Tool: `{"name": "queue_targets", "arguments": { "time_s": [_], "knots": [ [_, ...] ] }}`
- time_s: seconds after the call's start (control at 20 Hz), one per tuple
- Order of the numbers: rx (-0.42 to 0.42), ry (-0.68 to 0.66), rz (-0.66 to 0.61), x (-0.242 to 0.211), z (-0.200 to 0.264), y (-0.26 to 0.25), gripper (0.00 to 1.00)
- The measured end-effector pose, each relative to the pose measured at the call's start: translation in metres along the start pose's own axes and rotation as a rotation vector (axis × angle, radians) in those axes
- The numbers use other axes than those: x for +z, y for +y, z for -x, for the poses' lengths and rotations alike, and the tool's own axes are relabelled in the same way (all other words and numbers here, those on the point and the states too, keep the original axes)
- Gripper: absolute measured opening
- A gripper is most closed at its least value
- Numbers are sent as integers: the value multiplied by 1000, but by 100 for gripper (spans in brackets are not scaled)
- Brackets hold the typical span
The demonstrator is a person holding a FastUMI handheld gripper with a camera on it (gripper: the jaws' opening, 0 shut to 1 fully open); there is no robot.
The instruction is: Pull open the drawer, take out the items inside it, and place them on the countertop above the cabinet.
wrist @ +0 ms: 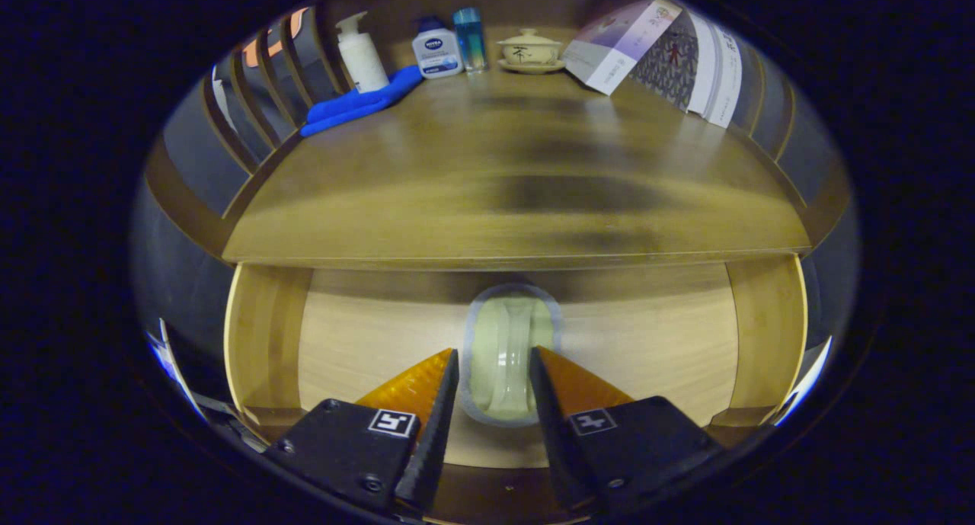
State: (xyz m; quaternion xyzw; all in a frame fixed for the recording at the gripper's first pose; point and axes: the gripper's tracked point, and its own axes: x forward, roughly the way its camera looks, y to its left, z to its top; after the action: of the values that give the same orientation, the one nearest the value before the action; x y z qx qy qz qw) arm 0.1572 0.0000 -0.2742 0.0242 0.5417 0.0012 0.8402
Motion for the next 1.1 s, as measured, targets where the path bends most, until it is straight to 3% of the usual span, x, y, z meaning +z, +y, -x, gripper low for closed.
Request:
{"name": "queue_targets", "arguments": {
  "time_s": [0.2, 0.25, 0.5, 0.75, 0.85, 1.1],
  "knots": [
    [16, 47, -34, -8, -9, 0, 32],
    [22, 46, -45, -8, -8, -1, 29],
    [38, 6, -30, -10, 14, -3, 25],
    [104, -54, -49, -9, 58, 0, 23],
    [69, -104, -24, 0, 71, -11, 20],
    [49, -19, -38, -16, 50, -20, 20]
  ]
}}
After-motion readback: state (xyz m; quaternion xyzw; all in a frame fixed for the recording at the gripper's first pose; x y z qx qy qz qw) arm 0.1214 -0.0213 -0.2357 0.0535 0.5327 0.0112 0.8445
